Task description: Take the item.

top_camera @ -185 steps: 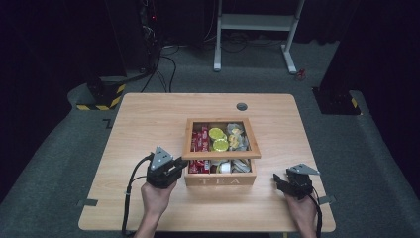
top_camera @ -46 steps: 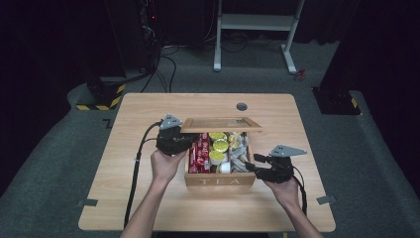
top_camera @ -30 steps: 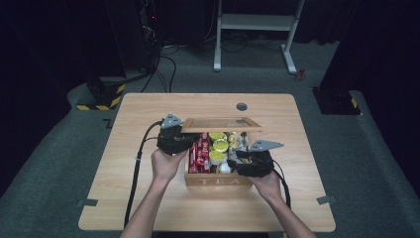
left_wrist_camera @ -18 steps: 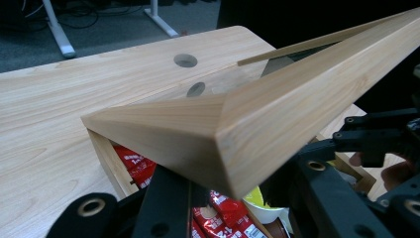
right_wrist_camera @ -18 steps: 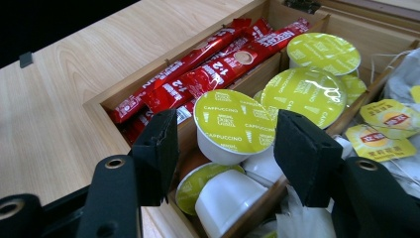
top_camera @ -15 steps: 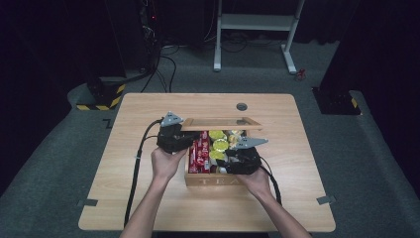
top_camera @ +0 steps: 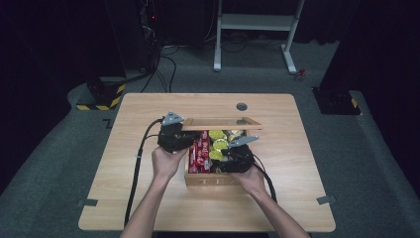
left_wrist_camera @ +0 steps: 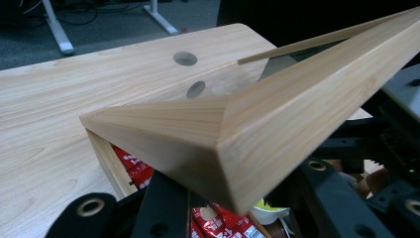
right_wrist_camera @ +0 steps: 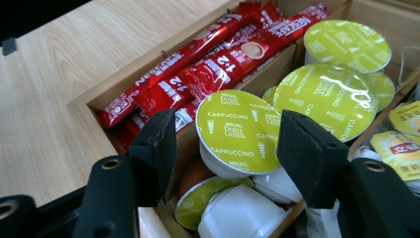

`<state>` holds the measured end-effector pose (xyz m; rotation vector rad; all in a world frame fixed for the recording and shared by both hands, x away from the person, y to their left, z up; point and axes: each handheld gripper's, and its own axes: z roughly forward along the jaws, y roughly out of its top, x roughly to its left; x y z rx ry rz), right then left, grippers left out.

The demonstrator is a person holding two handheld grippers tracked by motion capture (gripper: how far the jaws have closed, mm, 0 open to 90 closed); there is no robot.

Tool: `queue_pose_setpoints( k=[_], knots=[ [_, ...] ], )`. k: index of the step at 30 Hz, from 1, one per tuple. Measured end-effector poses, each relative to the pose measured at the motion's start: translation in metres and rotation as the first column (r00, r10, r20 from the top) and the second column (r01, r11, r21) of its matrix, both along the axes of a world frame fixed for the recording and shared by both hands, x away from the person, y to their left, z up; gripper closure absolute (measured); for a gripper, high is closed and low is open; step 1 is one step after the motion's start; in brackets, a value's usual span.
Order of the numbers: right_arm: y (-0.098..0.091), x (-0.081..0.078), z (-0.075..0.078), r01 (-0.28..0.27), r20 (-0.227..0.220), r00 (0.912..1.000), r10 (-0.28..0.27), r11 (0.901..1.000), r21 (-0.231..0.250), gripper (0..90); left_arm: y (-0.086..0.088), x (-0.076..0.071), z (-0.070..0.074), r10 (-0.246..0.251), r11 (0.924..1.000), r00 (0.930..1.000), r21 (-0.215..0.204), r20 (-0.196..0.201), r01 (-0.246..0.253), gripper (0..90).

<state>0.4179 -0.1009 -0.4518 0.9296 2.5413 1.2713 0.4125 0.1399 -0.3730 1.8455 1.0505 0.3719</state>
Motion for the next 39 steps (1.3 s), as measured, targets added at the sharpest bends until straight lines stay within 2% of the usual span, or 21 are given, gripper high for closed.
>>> queue_pose_setpoints(
  k=[8, 12, 19, 24, 30, 33, 39],
  knots=[
    [0.009, 0.004, -0.002, 0.021, -0.022, 0.9995, -0.022, 0.9988, -0.044, 40.9, 0.0, 0.0, 0.0, -0.001, 1.0, 1.0, 0.001, 0.0, 0.001, 70.0],
    [0.012, 0.004, -0.003, 0.03, -0.017, 0.9994, -0.032, 0.9973, -0.066, 42.4, 0.0, 0.001, 0.001, -0.001, 1.0, 1.0, 0.001, -0.001, 0.001, 70.1],
    [0.015, 0.003, -0.003, 0.037, 0.013, 0.9993, -0.036, 0.9933, -0.109, 45.3, 0.0, 0.001, 0.001, 0.0, 1.0, 1.0, 0.003, -0.001, 0.0, 70.0],
    [0.019, 0.001, -0.004, 0.021, 0.046, 0.9988, -0.014, 0.989, -0.146, 42.6, 0.0, 0.001, 0.001, -0.002, 1.0, 1.0, 0.007, 0.0, 0.002, 70.0],
    [0.021, 0.002, -0.004, 0.023, 0.05, 0.9987, -0.015, 0.9837, -0.178, 43.8, 0.0, 0.002, 0.002, -0.004, 1.0, 1.0, 0.005, -0.001, 0.004, 70.0],
    [0.022, 0.002, -0.004, 0.027, 0.053, 0.9984, -0.018, 0.9843, -0.174, 46.5, 0.0, 0.002, 0.002, -0.007, 0.9999, 1.0, 0.008, -0.001, 0.007, 69.9],
    [0.022, -0.001, -0.001, 0.025, 0.096, 0.9954, -0.009, 0.9858, -0.166, 53.5, 0.0, 0.002, 0.002, -0.008, 0.9999, 1.0, 0.008, 0.0, 0.008, 69.9]
  ],
)
